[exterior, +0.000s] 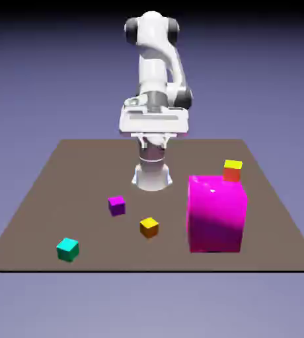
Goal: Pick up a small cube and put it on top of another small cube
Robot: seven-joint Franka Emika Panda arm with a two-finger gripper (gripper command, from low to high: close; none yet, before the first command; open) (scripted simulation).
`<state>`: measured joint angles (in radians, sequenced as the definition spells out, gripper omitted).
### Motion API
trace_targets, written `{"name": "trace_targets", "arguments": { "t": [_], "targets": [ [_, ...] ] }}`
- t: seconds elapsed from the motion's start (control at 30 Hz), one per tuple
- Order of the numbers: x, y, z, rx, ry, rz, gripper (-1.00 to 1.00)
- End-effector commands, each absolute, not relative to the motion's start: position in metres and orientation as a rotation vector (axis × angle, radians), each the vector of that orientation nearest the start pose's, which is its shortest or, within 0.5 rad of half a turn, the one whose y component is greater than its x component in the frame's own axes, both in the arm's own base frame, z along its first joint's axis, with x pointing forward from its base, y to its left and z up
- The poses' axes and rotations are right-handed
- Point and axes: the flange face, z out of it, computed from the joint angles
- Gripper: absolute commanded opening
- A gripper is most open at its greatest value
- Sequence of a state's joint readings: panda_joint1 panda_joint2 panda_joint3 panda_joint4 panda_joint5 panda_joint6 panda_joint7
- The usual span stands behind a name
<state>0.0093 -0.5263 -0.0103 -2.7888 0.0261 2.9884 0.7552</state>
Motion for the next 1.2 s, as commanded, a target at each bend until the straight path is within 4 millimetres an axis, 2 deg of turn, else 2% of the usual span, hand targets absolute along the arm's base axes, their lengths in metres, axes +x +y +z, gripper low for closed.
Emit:
{"name": "trace_targets", "arguments": {
  "t": [0.0, 0.2, 0.4, 0.73, 0.77, 0.87, 0.9, 0.93, 0.97, 1.07, 1.17],
  "targets": [
    [0.404, -0.008, 0.433, -2.507, 1.095, -0.863, 0.00],
    [0.431, -0.039, 0.359, -2.495, 1.468, -0.357, 0.00],
    [0.439, -0.063, 0.283, -2.373, 1.791, 0.164, 0.00],
    [0.423, -0.087, 0.166, -1.945, 2.172, 1.005, 0.00],
    [0.420, -0.086, 0.153, -1.901, 2.192, 1.068, 0.00],
    [0.402, -0.063, 0.101, -1.901, 2.192, 1.068, 0.00],
    [0.401, -0.062, 0.099, -1.901, 2.193, 1.068, 0.00],
    [0.401, -0.062, 0.099, -1.901, 2.193, 1.068, -1.00],
    [0.401, -0.062, 0.099, -1.901, 2.193, 1.068, -1.00],
    [0.419, -0.086, 0.151, -1.901, 2.192, 1.068, -1.00],
    [0.391, -0.128, 0.174, -1.954, 2.163, 1.065, -1.00]
  ]
}}
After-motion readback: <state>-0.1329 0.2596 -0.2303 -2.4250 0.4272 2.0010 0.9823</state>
